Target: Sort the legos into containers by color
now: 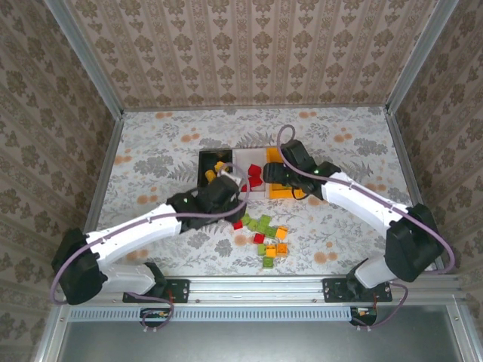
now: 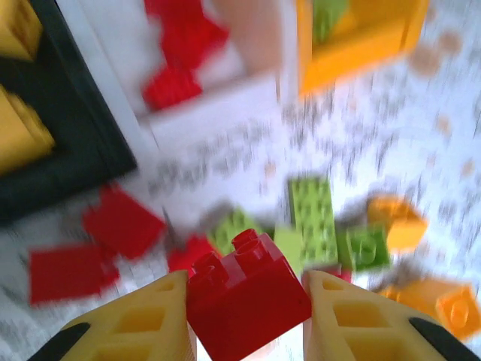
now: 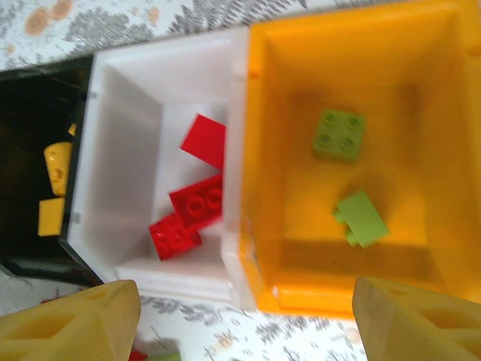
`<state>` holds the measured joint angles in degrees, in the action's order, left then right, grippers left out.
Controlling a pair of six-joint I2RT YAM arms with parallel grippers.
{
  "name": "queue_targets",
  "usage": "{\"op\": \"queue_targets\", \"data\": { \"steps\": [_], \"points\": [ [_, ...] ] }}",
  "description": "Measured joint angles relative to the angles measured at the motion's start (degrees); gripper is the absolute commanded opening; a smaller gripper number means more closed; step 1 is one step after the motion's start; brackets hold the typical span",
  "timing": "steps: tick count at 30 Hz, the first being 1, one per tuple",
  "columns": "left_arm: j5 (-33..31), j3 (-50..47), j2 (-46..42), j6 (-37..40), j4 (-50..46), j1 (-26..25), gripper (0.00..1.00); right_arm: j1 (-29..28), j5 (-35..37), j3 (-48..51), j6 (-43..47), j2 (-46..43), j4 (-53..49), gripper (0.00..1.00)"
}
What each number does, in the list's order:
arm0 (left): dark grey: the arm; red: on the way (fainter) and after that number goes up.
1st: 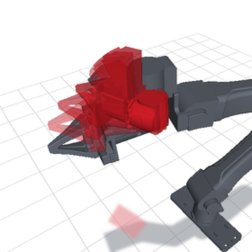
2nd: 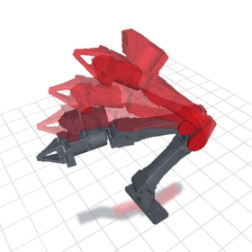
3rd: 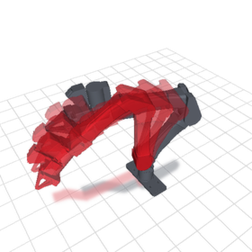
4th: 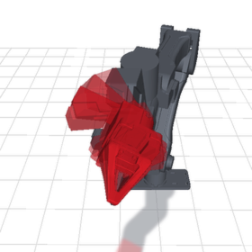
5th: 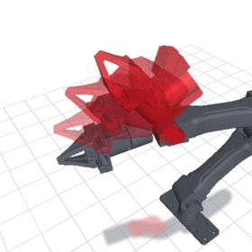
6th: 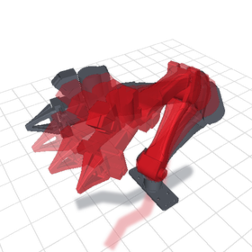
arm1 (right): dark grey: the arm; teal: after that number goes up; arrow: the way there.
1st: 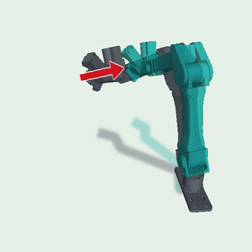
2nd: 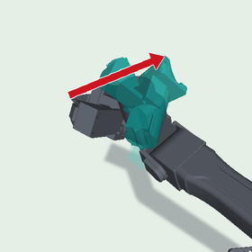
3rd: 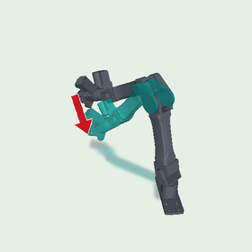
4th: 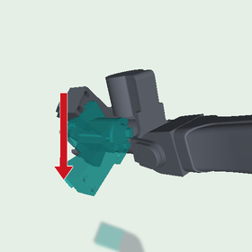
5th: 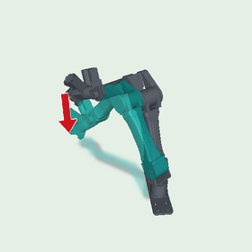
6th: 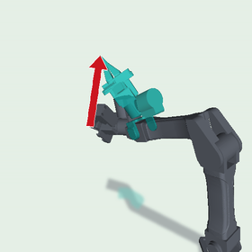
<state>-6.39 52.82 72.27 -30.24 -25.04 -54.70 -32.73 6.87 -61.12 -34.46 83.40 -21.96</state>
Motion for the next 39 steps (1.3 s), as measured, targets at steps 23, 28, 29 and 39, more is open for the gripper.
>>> {"op": "queue_targets", "data": {
  "steps": [23, 28, 29, 39],
  "points": [
    [8.7, 27.1, 34.1, 7.5, 4.0, 11.3, 0.84, 0.8, -5.2, 17.4, -1.5, -18.3, -3.5, 0.78],
    [9.2, 24.5, 25.4, 6.5, 5.3, 8.4, 1.0, -3.1, -8.0, 18.7, -1.3, -18.3, -4.9, 0.79],
    [9.2, 23.0, 22.3, 6.3, 5.8, 7.6, 1.0, -4.7, -8.5, 18.7, -1.3, -18.3, -5.3, 0.79],
    [4.1, 3.1, -1.2, 2.9, 8.1, 1.7, 1.0, -16.6, -9.6, 21.9, -1.8, -14.4, -8.5, 0.79]
  ]
}}
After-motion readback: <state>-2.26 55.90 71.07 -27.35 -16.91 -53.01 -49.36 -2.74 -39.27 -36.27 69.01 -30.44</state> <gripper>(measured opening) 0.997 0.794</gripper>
